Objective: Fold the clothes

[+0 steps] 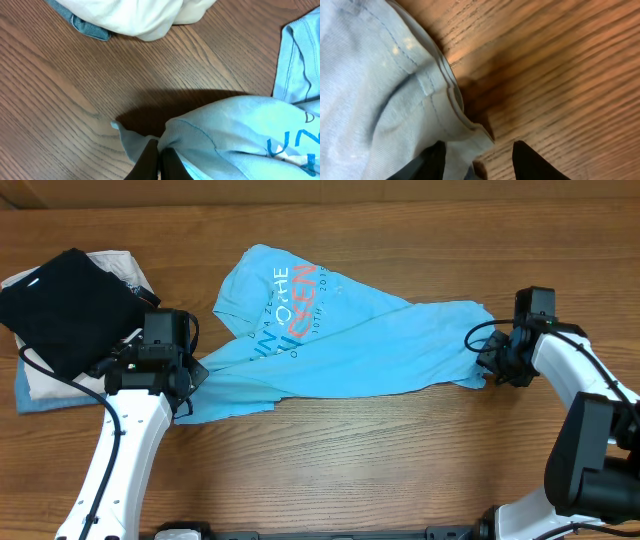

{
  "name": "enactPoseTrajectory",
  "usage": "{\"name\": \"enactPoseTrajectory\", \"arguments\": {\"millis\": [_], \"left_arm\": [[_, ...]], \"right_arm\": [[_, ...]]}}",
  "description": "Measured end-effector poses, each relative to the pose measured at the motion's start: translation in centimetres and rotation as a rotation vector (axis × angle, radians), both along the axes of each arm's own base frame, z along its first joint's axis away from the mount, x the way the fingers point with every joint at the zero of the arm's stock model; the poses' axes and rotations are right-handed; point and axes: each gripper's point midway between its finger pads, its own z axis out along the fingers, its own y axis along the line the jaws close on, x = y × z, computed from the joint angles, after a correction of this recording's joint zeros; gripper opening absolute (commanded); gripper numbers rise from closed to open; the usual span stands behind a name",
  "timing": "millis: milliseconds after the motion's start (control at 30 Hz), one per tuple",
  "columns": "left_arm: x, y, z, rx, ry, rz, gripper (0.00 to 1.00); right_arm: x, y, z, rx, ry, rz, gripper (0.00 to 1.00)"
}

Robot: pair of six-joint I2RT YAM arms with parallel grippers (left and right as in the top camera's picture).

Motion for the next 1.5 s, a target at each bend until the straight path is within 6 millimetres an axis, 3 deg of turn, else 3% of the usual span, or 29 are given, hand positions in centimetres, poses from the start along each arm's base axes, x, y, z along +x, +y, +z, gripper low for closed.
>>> {"name": "enactPoseTrajectory", "arguments": {"millis": [267,800,1000,1200,1367,1500], "left_arm": [[0.0,0.0,0.0,0.000,0.000,0.000,0.04],[-0.1,0.0,0.0,0.000,0.002,0.000,0.04],[-0.1,0.0,0.0,0.000,0.003,0.000,0.04],[-0.1,0.0,0.0,0.000,0.003,0.000,0.04],[0.0,0.0,0.0,0.000,0.000,0.000,0.04],[0.4,0.0,0.1,0.008,-0.010,-0.023,0.04]], "right_arm": [[0.1,0.5,-0.7,0.034,0.003,0.032,0.37],[-0.3,0.7,-1.7,0.033,-0.024,0.035,0.36],[-0.2,0.5,-1.8,0.025,-0.036,0.030,0.08],[-0.4,0.4,-1.8,0.025,-0.027,0.025,0.04],[-2.0,0.7,-1.5,0.043,0.034,0.001,0.04],[-2.7,0.8,0.9,0.048,0.054,-0.005,0.04]]}}
